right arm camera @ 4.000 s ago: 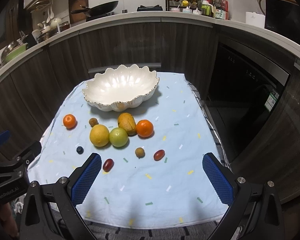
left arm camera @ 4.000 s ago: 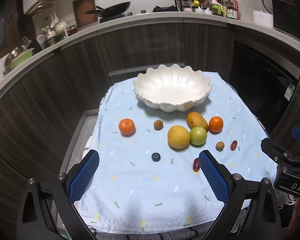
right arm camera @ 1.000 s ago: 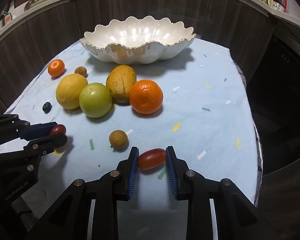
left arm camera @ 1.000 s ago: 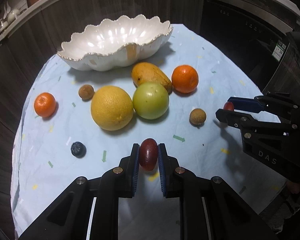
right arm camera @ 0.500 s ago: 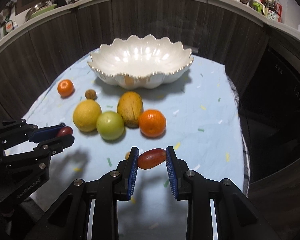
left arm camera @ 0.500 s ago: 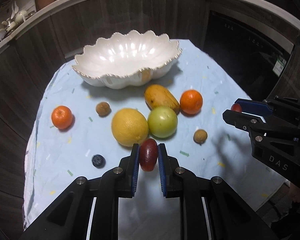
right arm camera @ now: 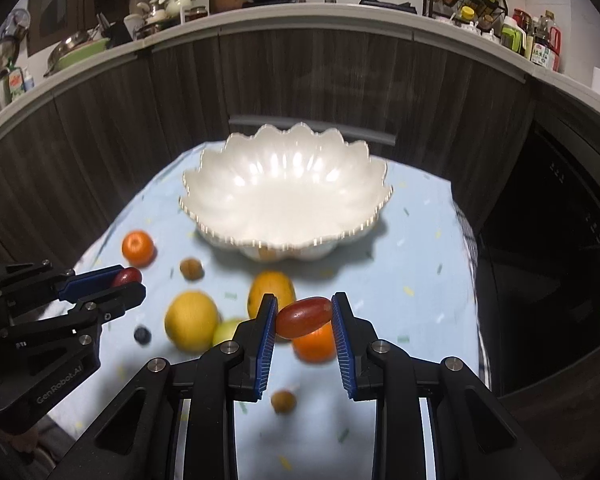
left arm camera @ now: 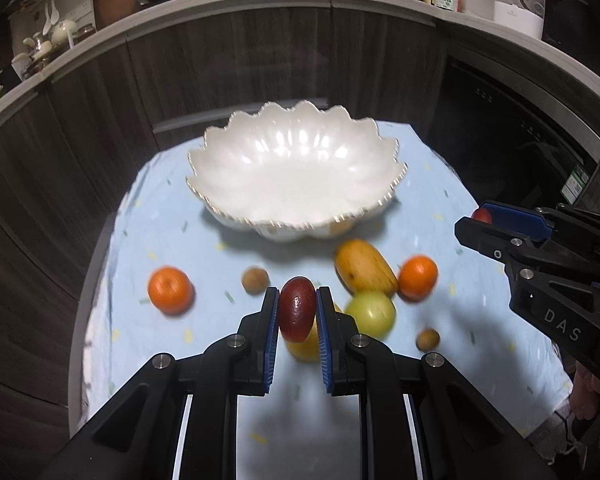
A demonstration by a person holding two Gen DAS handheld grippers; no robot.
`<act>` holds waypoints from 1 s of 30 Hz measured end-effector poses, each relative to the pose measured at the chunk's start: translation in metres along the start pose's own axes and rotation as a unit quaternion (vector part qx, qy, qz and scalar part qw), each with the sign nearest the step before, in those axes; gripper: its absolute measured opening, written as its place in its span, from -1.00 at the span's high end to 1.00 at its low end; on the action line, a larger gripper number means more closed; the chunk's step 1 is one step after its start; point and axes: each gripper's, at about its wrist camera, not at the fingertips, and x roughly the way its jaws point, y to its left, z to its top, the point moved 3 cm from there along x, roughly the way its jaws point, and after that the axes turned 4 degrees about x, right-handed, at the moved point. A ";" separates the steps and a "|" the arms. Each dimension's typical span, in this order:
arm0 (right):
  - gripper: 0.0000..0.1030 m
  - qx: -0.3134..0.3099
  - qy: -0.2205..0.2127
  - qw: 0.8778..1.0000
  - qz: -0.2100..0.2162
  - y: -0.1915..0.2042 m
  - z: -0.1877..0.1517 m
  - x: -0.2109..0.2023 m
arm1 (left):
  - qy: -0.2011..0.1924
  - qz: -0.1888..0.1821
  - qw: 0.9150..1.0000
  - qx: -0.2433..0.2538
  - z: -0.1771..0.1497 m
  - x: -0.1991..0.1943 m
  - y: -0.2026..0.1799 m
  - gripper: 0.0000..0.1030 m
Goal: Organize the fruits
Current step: 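Carry both tomatoes over the white bowl and open both tools to drop them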
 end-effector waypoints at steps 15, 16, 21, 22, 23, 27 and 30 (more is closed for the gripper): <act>0.44 0.012 -0.026 1.000 -0.005 -0.007 0.057 0.021 | -0.021 0.012 1.000 -0.007 0.057 0.013 0.030 0.63; 0.44 0.013 -0.026 1.000 -0.005 -0.009 0.060 0.024 | -0.020 0.011 1.000 -0.008 0.060 0.015 0.031 0.63; 0.44 0.015 -0.023 1.000 -0.009 -0.016 0.070 0.038 | -0.021 0.011 1.000 -0.010 0.075 0.029 0.037 0.63; 0.44 0.014 -0.022 1.000 -0.010 -0.017 0.071 0.041 | -0.020 0.012 1.000 -0.009 0.077 0.032 0.037 0.63; 0.44 0.013 -0.021 1.000 -0.011 -0.018 0.073 0.043 | -0.020 0.012 1.000 -0.007 0.080 0.036 0.038 0.63; 0.44 0.013 -0.018 1.000 -0.018 -0.022 0.079 0.057 | -0.016 0.010 1.000 -0.002 0.087 0.051 0.040 0.63; 0.44 0.015 -0.016 0.999 -0.024 -0.026 0.083 0.067 | -0.012 0.012 1.000 -0.004 0.091 0.062 0.043 0.63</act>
